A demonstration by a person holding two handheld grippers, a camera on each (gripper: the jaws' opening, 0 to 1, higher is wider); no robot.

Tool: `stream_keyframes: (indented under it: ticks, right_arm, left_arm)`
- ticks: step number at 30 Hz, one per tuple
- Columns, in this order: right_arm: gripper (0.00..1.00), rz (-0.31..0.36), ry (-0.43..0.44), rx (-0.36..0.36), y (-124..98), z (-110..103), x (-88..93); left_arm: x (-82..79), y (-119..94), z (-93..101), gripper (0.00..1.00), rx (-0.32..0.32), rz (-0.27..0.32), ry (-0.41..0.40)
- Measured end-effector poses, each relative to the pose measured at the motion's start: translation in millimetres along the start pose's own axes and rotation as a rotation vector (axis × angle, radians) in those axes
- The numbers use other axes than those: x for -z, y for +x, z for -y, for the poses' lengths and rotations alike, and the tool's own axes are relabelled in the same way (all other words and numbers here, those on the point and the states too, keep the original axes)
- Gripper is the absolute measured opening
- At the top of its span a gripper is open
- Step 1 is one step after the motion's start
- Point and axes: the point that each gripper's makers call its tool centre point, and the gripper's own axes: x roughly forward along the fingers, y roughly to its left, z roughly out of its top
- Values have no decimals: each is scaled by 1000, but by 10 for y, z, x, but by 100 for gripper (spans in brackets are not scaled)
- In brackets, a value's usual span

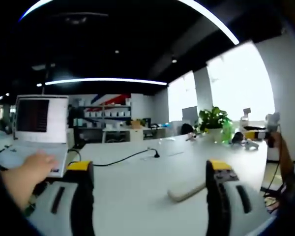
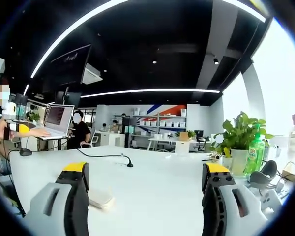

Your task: Arrange the utensils inside the cutlery case until each visible utensil rests in its matching compartment.

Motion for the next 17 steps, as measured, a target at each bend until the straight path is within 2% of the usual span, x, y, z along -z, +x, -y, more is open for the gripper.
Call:
stream_keyframes:
  ticks: [11,17]
  right_arm:
    - [99,-52,-25,-15,5,-32,95]
    - [96,-54,14,9,13,54,125]
  left_arm:
    - [63,20,73,99,25,-26,-9]
    - [39,21,86,99,32,-16,-28]
